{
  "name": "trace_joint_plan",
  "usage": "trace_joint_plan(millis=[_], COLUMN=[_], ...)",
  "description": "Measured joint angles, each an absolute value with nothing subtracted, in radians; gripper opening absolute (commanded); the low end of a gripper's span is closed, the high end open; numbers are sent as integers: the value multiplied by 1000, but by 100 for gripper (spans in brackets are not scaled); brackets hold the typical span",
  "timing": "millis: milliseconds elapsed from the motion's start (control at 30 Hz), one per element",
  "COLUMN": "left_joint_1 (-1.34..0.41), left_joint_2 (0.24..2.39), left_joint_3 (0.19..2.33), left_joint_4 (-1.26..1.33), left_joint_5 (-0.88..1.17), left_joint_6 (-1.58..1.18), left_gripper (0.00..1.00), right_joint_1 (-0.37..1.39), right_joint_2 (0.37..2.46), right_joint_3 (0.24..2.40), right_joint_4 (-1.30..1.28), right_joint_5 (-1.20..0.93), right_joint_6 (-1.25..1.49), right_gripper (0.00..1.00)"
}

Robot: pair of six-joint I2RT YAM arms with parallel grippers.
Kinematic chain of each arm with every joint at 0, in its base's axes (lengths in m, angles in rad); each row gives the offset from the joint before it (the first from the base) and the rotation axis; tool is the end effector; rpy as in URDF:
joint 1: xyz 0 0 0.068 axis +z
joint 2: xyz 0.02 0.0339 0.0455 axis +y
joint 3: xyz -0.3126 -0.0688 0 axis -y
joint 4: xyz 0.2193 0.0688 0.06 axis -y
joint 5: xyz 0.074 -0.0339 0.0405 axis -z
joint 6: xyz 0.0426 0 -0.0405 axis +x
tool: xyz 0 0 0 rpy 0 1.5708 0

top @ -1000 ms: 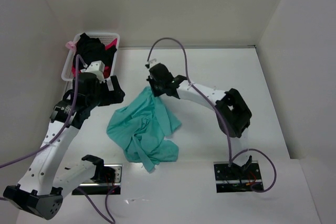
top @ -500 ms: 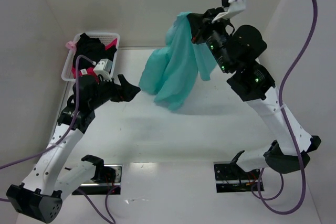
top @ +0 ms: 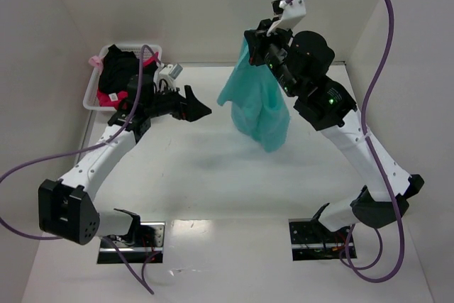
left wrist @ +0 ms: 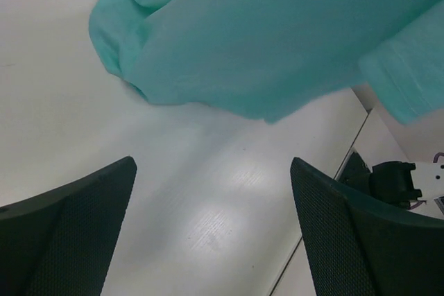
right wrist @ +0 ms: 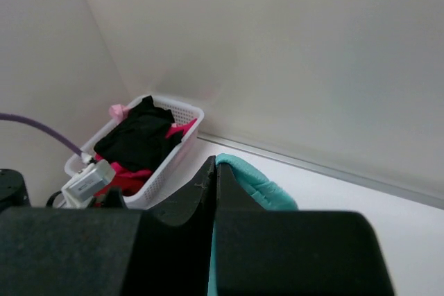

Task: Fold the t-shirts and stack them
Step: Flatten out the tshirt

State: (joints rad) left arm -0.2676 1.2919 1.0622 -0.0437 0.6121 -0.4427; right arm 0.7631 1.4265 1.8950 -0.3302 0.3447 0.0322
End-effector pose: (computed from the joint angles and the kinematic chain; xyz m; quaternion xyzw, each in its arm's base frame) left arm 0.2500 -0.0939 0.3931 0.1149 0.7728 -0.4254 0.4566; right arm 0.1954 0.1670 0.5911 -0.1103 0.6503 0.1840 0.7287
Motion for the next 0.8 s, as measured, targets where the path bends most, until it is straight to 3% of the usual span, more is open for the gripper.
trace_joint_plan(millis=[267,533,700,733,800], left_joint_1=[-345,-532,-548,-559,-585], left_joint_2=[1354,1366,1390,1406,1445], left_joint_3=[1082,1102,1102,1111,1143], left_joint_4=[-29,-12,35,37,35], left_joint_5=[718,533,405,386,342], left_joint_6=[-382,-343,-348,-348,-349], left_gripper=[100,100,82,70,56], right_joint_1=[763,763,763,763,763], right_joint_2=[1425,1424,1409,1402,1389], right_joint_3=[1896,1898,1896,1892,1886], right_joint_4=[-342,-351,-353,-353,-353], right_joint_5=[355,361,332,326,319], right_joint_6=[37,59,64,66,69], right_gripper=[0,0,0,0,0])
